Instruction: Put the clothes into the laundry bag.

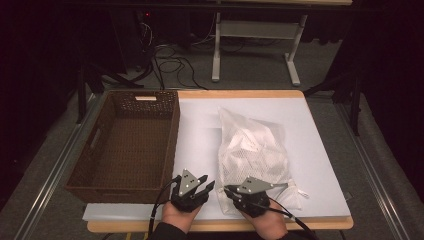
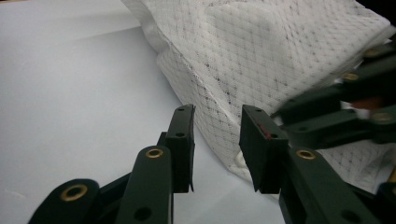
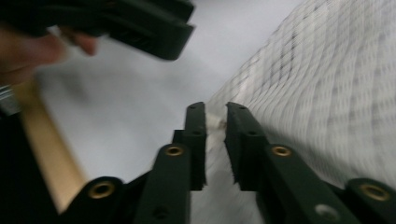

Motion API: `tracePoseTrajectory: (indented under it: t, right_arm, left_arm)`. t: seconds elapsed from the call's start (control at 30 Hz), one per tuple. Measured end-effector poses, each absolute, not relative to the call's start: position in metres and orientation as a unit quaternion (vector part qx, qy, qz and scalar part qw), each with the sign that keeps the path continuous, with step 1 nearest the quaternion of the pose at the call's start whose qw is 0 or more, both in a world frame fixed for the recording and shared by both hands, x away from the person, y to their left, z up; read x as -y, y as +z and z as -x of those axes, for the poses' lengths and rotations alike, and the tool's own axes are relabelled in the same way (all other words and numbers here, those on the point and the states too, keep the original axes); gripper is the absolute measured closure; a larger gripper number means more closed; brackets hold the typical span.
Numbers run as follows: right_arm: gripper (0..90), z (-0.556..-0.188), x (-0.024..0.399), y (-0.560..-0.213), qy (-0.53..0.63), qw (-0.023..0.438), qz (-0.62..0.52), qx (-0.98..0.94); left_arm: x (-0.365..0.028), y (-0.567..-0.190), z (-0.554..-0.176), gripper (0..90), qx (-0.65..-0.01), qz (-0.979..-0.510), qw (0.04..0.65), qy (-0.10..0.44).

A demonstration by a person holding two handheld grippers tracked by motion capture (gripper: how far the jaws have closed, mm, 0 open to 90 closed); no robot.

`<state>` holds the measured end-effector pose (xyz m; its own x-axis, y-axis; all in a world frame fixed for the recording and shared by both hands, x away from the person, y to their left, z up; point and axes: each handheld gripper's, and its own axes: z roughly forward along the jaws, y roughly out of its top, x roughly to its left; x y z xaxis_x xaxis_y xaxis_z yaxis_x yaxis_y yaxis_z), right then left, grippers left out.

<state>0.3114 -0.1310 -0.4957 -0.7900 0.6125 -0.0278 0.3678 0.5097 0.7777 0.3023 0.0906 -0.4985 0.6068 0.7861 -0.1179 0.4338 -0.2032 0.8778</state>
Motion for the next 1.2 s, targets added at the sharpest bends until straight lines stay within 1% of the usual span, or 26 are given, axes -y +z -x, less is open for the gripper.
tracePoseTrajectory:
  t: [0.1, 0.13, 0.17, 0.2, 0.23, 0.3, 0.33, 0.4, 0.5, 0.7, 0.97, 1.03, 1.2]
  right_arm:
    - [55.3, -0.332, 0.117, -0.507, 0.379, 0.148, -0.315, -0.858]
    - [51.0, -0.336, 0.114, -0.51, 0.367, 0.145, -0.315, -0.863]
    - [49.2, -0.341, 0.109, -0.516, 0.353, 0.146, -0.319, -0.867]
    - [49.2, -0.342, 0.108, -0.518, 0.355, 0.146, -0.317, -0.867]
    - [49.9, -0.342, 0.106, -0.519, 0.359, 0.147, -0.318, -0.865]
    - [59.0, -0.343, 0.105, -0.519, 0.36, 0.142, -0.314, -0.867]
    - [66.8, -0.343, 0.105, -0.518, 0.36, 0.135, -0.314, -0.868]
    - [79.6, -0.342, 0.107, -0.517, 0.358, 0.143, -0.313, -0.868]
    - [88.7, -0.34, 0.115, -0.517, 0.364, 0.152, -0.313, -0.864]
    - [90.0, -0.333, 0.132, -0.509, 0.381, 0.157, -0.317, -0.854]
    - [89.8, -0.321, 0.14, -0.5, 0.402, 0.157, -0.309, -0.847]
    - [89.3, -0.319, 0.142, -0.499, 0.406, 0.156, -0.308, -0.846]
    - [84.5, -0.316, 0.142, -0.499, 0.408, 0.154, -0.307, -0.846]
  left_arm:
    - [-0.094, -0.498, -0.303, 65.1, -0.411, -0.748, 0.488, 0.182]
    - [-0.096, -0.498, -0.303, 65.1, -0.415, -0.746, 0.488, 0.183]
    - [-0.096, -0.498, -0.303, 65.1, -0.417, -0.746, 0.487, 0.182]
    - [-0.097, -0.498, -0.303, 65.1, -0.417, -0.746, 0.487, 0.182]
    - [-0.097, -0.499, -0.303, 65.1, -0.418, -0.746, 0.486, 0.182]
    - [-0.096, -0.499, -0.303, 65.1, -0.42, -0.744, 0.487, 0.181]
    - [-0.096, -0.499, -0.303, 65.1, -0.418, -0.747, 0.484, 0.182]
    - [-0.095, -0.499, -0.302, 65.1, -0.416, -0.748, 0.483, 0.183]
    - [-0.094, -0.499, -0.302, 65.1, -0.415, -0.75, 0.481, 0.183]
    - [-0.094, -0.5, -0.303, 65.0, -0.417, -0.75, 0.48, 0.182]
    - [-0.095, -0.5, -0.304, 64.9, -0.419, -0.747, 0.482, 0.182]
    - [-0.095, -0.501, -0.304, 64.6, -0.418, -0.748, 0.483, 0.179]
    - [-0.094, -0.5, -0.302, 64.3, -0.418, -0.749, 0.481, 0.182]
